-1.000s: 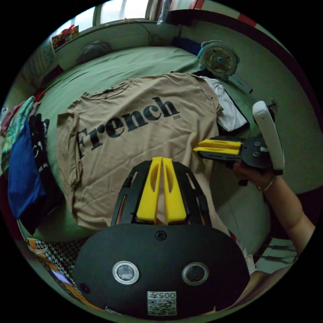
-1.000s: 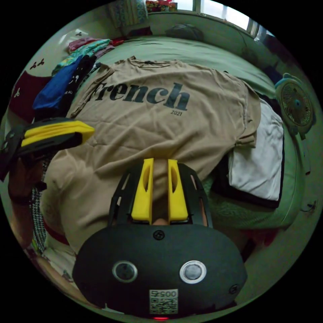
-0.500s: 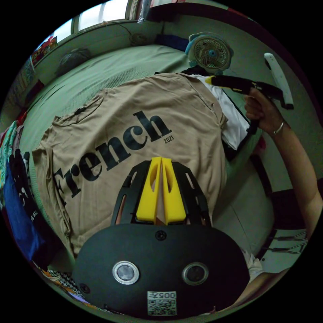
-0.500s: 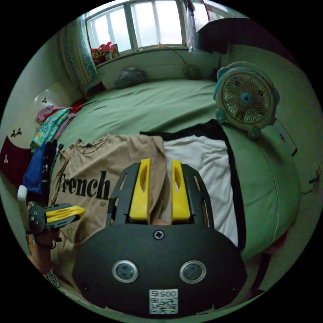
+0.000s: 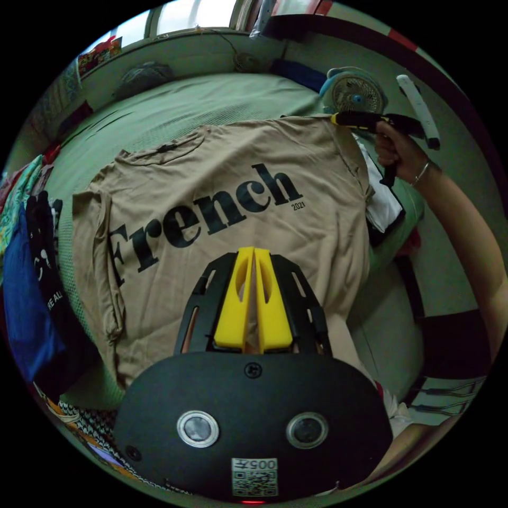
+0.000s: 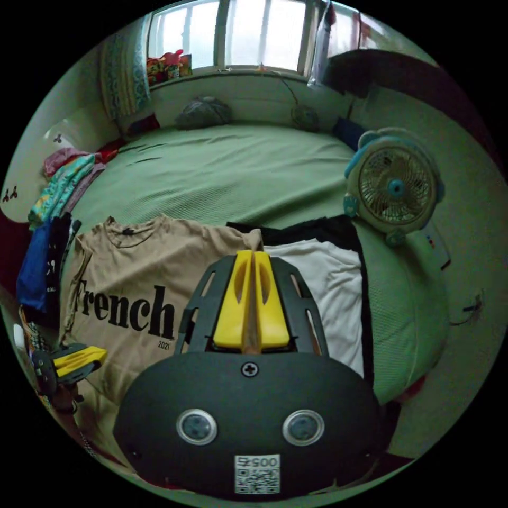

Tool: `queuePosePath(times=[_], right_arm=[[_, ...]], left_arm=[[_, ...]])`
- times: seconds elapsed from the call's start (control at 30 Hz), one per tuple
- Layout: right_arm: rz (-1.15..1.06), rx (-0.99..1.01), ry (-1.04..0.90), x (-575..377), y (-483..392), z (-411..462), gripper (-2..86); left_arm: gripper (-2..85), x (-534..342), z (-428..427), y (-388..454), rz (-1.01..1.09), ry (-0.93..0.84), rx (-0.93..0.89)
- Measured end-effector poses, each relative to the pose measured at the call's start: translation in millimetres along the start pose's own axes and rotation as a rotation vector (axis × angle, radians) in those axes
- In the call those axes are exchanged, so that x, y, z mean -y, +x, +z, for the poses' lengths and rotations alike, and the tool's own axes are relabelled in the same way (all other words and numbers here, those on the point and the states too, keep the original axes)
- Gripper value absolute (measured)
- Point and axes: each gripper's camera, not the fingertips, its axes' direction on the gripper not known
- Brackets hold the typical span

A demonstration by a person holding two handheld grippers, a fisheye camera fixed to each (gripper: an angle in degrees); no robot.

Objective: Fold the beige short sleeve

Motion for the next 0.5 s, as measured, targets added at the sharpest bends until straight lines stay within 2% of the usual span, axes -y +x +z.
queuePosePath(times=[0.13, 0.27, 0.5], right_arm=[[-0.041, 0.017, 0.008, -2.7, -52.3, -25.6, -0.5], [-0.186, 0.021, -0.11, -11.0, -112.6, -21.0, 3.4], [-0.153, -0.008, -0.122, -33.0, -87.7, -26.9, 5.7]], left_arm=[[-0.6, 5.9, -0.2, 3.7, 0.001, -0.003, -0.002], [-0.6, 6.3, -6.9, 8.1, 0.024, -0.01, 0.006], [-0.4, -14.5, -34.5, -19.1, -0.013, 0.014, 0.065]])
